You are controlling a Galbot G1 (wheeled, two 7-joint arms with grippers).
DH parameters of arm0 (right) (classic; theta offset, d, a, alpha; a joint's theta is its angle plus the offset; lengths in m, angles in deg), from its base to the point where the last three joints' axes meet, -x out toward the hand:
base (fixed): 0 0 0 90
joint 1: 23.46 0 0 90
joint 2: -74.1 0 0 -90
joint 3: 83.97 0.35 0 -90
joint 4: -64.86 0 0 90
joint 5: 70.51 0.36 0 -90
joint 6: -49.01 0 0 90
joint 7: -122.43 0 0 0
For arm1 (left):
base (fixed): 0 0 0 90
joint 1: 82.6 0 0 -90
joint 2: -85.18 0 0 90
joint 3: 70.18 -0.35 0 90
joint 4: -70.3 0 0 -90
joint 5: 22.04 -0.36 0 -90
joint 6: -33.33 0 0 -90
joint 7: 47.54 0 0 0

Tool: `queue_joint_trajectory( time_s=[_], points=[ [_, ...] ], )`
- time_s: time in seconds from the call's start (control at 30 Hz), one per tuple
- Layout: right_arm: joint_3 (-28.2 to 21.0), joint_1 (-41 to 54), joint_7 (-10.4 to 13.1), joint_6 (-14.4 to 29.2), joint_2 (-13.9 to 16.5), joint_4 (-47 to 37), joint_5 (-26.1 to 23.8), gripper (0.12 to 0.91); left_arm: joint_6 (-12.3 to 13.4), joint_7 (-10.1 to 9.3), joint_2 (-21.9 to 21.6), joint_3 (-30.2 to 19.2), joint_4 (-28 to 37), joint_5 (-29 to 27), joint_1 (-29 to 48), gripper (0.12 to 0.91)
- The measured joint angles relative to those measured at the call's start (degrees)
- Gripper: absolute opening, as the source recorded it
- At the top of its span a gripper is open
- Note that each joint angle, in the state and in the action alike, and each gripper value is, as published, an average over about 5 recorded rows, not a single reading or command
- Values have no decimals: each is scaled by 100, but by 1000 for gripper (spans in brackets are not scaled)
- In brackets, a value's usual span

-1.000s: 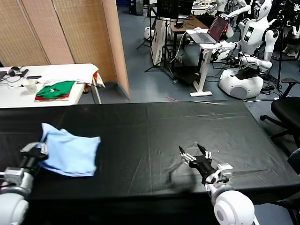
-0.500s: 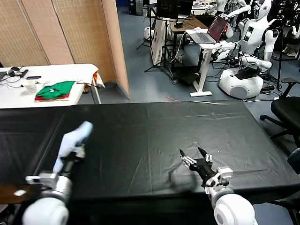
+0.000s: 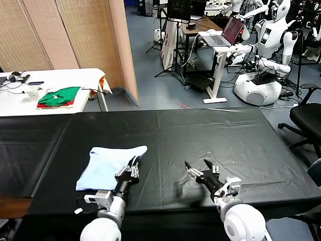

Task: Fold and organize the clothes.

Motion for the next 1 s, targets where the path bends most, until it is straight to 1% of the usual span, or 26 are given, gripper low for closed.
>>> queue_joint_trajectory(
  time_s=[0.03, 0.07, 0.13, 0.17, 0.27, 0.3, 0.37, 0.47, 0.57, 0.77, 0.83, 0.87, 0.97, 1.0],
  points=[
    [-38, 50, 27, -74, 5, -24, 136, 907, 30, 45, -19, 13, -26, 34, -15, 362],
    [-80, 103, 56, -146, 9, -51, 281, 907, 60, 83, -48, 33, -61, 86, -34, 437],
    [-178, 215, 113, -257, 10, -114, 554, 907, 120, 138, -135, 94, -141, 216, -71, 550],
    [-234, 270, 134, -289, 9, -150, 667, 907, 166, 151, -187, 134, -180, 275, -85, 626],
    [-443, 437, 208, -348, -17, -288, 937, 907, 395, 161, -377, 292, -261, 361, -105, 797],
    [-526, 493, 237, -366, -36, -345, 1006, 907, 482, 160, -452, 355, -279, 367, -111, 838],
    [-708, 608, 284, -393, -88, -474, 1099, 907, 616, 158, -609, 479, -306, 369, -135, 888],
    [-998, 777, 288, -408, -182, -686, 1120, 907, 727, 151, -853, 656, -337, 376, -193, 905],
    [-1284, 951, 244, -414, -297, -919, 1091, 907, 781, 146, -1021, 790, -358, 367, -246, 907],
    [-1678, 1317, 158, -435, -558, -1399, 1017, 892, 818, 141, -1094, 888, -370, 277, -334, 907],
    [-1743, 1420, 140, -435, -629, -1537, 1005, 853, 842, 141, -1118, 927, -373, 259, -367, 907],
    [-1766, 1457, 127, -433, -653, -1593, 997, 818, 857, 142, -1131, 952, -375, 259, -382, 907],
    [-1800, 1521, 97, -427, -697, -1691, 963, 656, 902, 143, -1175, 1031, -376, 270, -420, 907],
    [-1801, 1528, 92, -427, -701, -1703, 949, 580, 914, 144, -1190, 1054, -373, 274, -426, 907]
  ],
)
